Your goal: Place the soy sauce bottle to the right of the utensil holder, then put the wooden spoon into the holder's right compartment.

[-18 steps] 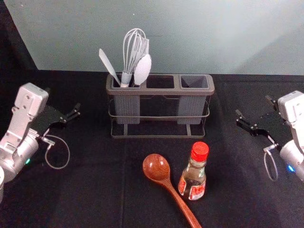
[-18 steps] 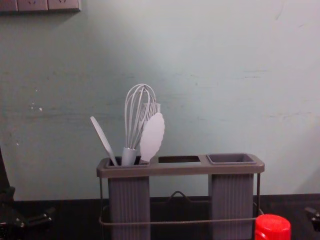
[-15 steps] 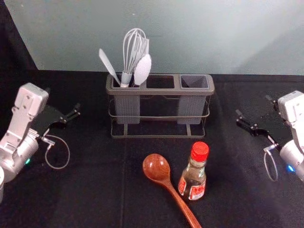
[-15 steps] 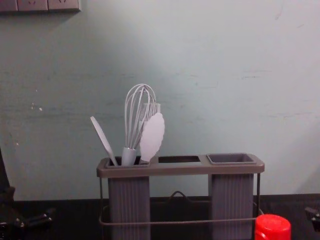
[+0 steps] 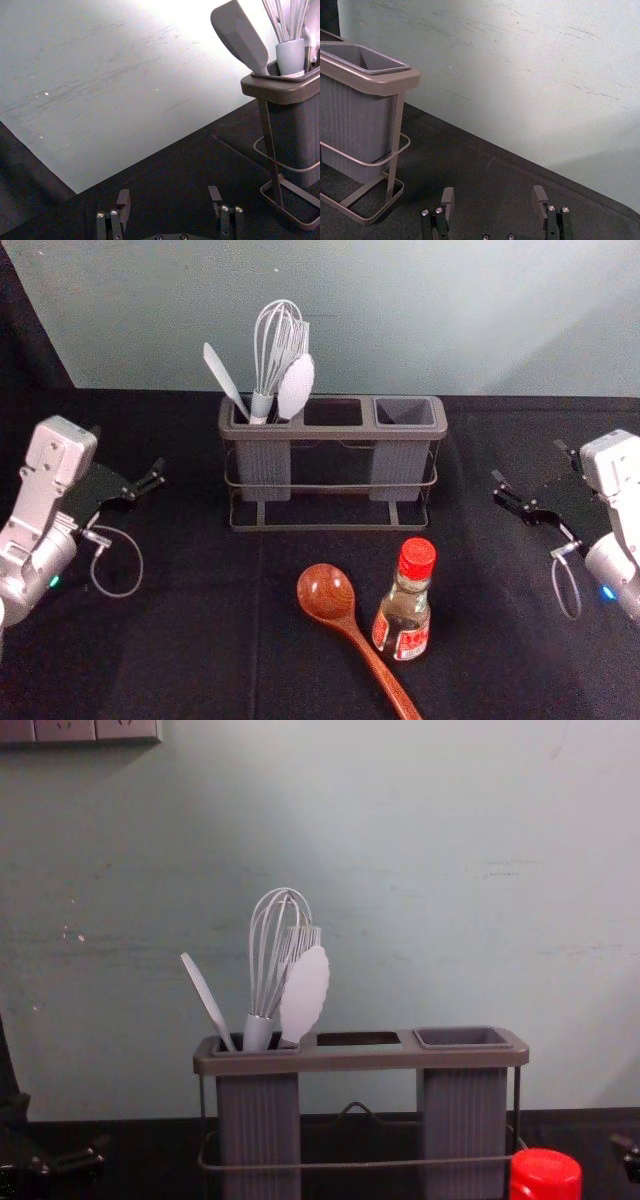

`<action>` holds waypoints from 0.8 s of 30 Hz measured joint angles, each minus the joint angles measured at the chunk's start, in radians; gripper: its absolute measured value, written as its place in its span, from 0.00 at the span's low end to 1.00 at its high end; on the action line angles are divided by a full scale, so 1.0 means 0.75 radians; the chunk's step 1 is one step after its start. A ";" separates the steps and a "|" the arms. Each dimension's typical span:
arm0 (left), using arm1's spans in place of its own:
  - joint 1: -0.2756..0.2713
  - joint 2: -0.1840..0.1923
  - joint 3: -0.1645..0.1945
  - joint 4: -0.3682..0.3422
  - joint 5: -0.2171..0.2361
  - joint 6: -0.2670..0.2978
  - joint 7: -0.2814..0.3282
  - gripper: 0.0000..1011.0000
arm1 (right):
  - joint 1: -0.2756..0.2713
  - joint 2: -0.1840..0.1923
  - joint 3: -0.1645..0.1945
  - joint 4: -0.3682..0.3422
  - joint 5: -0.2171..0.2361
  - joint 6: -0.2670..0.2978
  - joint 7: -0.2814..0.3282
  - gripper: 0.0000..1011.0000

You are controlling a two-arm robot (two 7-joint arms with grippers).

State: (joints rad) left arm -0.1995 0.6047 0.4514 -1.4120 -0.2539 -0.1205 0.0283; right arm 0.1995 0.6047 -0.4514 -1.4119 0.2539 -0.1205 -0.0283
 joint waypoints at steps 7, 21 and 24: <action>0.000 0.000 0.000 0.000 0.000 0.000 0.000 1.00 | 0.000 0.000 0.000 0.000 0.000 0.000 0.000 0.99; 0.000 0.000 0.000 0.000 0.000 0.000 0.000 1.00 | 0.000 0.000 0.000 0.000 0.000 0.000 0.000 0.99; 0.000 0.000 0.000 0.000 0.000 0.000 0.000 1.00 | 0.000 0.000 0.000 0.000 0.000 0.000 0.000 0.99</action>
State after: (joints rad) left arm -0.1995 0.6047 0.4514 -1.4120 -0.2539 -0.1205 0.0283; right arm 0.1995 0.6047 -0.4514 -1.4120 0.2539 -0.1205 -0.0283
